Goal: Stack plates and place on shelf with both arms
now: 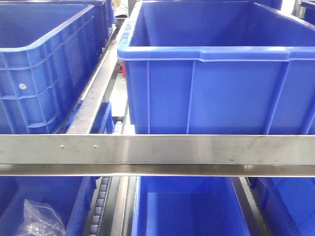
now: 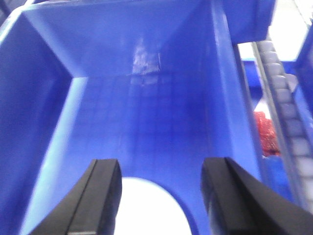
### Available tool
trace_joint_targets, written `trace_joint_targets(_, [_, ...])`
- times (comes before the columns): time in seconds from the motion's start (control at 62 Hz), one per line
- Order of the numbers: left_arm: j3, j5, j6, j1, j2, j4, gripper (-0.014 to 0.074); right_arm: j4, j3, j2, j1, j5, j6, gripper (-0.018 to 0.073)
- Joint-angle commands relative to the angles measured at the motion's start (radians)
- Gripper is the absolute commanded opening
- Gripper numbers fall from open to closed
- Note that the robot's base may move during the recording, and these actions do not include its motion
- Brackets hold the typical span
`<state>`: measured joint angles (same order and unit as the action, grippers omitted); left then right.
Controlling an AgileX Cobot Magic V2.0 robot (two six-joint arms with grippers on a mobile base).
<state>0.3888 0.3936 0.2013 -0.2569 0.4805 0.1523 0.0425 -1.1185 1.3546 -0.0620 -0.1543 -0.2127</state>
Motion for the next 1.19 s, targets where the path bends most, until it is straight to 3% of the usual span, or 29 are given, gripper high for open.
trace_joint_targets(0.0, [0.031, -0.076, 0.010, 0.001, 0.008, 0.003, 0.0097, 0.005, 0.035, -0.110, 0.000, 0.066, 0.003, 0.0454])
trace_joint_targets(0.145, [0.031, -0.076, 0.010, 0.001, 0.008, 0.003, 0.0097, 0.005, 0.227, -0.293, 0.000, 0.103, 0.003, 0.0298])
trace_joint_targets(0.323, [0.031, -0.076, 0.010, 0.001, 0.008, 0.003, 0.0097, 0.005, 0.445, -0.526, 0.004, 0.120, 0.003, 0.0039])
trace_joint_targets(0.645, [0.031, -0.076, 0.010, 0.001, 0.008, 0.003, 0.0097, 0.005, 0.771, -0.873, 0.007, 0.121, 0.003, 0.0057])
trace_joint_targets(0.775, [0.031, -0.076, 0.010, 0.001, 0.008, 0.003, 0.0097, 0.005, 0.844, -0.947, 0.049, 0.142, 0.003, 0.0057])
trace_joint_targets(0.92, [0.031, -0.076, 0.010, 0.001, 0.008, 0.003, 0.0097, 0.005, 0.882, -0.986, 0.099, 0.154, 0.003, 0.0057])
trace_joint_targets(1.178, [0.031, -0.076, 0.010, 0.001, 0.008, 0.003, 0.0097, 0.005, 0.882, -0.986, 0.103, 0.154, 0.003, 0.0057])
